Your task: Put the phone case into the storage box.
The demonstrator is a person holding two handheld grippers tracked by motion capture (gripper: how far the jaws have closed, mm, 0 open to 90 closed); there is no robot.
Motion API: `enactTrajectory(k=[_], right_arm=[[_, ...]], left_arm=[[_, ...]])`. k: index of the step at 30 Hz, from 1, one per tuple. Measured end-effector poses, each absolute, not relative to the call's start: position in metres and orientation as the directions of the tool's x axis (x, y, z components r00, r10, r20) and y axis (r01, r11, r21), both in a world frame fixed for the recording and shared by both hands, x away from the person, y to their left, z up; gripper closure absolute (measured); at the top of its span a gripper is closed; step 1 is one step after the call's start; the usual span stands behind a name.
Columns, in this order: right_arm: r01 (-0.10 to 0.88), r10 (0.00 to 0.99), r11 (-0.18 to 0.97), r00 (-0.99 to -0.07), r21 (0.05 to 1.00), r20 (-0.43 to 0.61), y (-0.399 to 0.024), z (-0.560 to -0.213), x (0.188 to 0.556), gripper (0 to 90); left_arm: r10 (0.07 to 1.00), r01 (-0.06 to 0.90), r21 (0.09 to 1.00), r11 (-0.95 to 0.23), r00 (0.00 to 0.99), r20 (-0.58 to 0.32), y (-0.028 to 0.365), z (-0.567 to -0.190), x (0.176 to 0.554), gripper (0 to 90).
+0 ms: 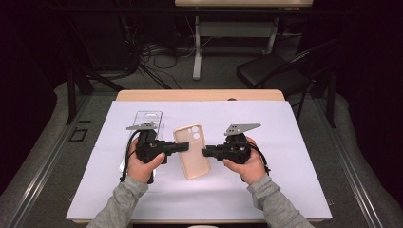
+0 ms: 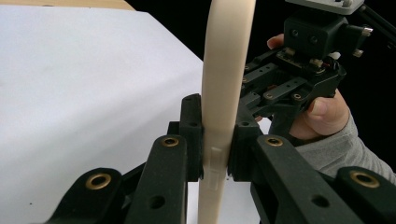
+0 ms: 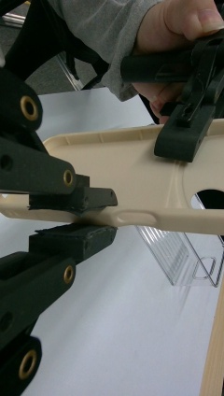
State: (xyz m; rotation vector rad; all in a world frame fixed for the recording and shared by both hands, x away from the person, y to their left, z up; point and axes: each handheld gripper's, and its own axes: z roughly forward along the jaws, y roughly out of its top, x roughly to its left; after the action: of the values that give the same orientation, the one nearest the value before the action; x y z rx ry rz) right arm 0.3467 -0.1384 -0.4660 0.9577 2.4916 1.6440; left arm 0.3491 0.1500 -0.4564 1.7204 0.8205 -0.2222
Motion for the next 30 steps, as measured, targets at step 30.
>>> enactTrajectory(k=[30], right_arm=[[0.496,0.549,0.225,-0.775,0.839,0.311,-0.1467,-0.4652,0.3495,82.4]], left_arm=[[0.452,0.591,0.802,-0.092,0.742,-0.495,0.1481,-0.4598,0.3525,64.0]])
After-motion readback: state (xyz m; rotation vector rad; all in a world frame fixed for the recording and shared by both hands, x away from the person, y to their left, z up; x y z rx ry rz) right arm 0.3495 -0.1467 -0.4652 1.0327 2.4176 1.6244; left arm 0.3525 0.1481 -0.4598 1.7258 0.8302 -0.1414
